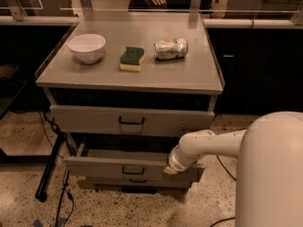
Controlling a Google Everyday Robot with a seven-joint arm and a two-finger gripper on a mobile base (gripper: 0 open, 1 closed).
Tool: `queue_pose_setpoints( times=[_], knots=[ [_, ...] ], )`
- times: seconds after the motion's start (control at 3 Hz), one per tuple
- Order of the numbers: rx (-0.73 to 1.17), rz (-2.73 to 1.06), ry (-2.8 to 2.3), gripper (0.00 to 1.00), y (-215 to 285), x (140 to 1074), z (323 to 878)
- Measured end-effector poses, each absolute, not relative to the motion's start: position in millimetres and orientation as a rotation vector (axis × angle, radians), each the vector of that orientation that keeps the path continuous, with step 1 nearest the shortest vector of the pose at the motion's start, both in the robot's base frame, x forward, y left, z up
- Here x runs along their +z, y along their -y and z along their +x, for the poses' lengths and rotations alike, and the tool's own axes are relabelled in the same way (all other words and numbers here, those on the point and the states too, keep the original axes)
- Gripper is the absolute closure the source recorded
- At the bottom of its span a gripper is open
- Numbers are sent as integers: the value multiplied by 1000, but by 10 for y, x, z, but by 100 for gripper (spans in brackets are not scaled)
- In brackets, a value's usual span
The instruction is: Open middle drawer
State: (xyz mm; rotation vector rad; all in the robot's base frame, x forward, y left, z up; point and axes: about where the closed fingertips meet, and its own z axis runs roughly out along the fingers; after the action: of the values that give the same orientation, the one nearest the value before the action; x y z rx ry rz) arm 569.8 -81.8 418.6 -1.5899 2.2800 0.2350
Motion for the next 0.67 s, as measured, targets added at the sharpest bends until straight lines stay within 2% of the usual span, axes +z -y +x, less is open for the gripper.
queue_pose_setpoints(
  times=[0.67],
  knots=[
    [208,-1575,-2323,100,913,4300,5507]
  ],
)
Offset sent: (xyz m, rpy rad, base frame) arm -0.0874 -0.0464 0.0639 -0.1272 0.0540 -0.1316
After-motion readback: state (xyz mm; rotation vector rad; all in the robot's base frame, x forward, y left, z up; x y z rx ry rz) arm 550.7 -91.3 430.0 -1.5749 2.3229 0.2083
